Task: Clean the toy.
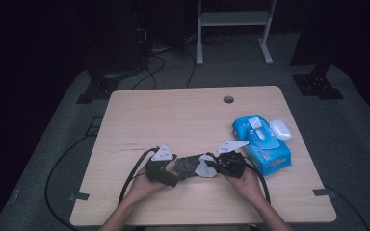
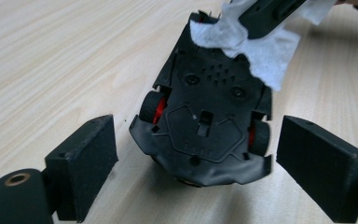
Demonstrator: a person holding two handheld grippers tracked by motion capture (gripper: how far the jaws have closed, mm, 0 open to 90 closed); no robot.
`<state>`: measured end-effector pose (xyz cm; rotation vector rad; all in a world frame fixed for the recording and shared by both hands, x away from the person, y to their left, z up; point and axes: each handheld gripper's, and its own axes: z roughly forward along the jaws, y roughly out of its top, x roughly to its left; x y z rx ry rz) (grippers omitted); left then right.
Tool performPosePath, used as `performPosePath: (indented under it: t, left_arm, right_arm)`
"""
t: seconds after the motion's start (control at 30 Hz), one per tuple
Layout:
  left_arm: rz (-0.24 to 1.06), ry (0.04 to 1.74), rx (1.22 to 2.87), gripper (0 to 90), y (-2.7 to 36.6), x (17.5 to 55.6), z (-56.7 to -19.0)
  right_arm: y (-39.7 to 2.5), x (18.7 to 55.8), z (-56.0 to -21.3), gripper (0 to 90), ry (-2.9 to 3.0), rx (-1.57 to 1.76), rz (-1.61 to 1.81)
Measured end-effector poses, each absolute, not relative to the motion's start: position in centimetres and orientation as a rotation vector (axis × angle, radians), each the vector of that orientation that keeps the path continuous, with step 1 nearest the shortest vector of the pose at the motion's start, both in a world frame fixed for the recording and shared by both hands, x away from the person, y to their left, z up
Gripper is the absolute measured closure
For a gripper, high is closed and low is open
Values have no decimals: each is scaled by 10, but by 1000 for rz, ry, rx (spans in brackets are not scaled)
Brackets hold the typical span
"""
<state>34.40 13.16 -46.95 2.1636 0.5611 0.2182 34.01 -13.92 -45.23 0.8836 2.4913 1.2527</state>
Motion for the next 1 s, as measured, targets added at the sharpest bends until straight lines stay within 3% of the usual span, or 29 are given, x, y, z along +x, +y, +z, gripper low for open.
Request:
performPosePath:
  t: [0.27,0.37,0.57,0.83,1.0]
  left_arm:
    - [208,554,2194,112,124,348,-477]
    - [202,521,2222,219,122,347,-478]
    - [208,519,2241,230,121,346,-476]
    - [247,495,2282,239,118,340,-475]
    - [229,502,2277,241,118,341,-475]
  right_arm:
    - [-140,341,-454,795,2479,897,1278]
    - [-138,340,-454,795,2469,879,1275]
    - [-136,339,-454,794,2463,866,1279]
    - [-91,321,-455,796,2545,650,1249]
    - [-122,334,-452,799,2429,786,1180]
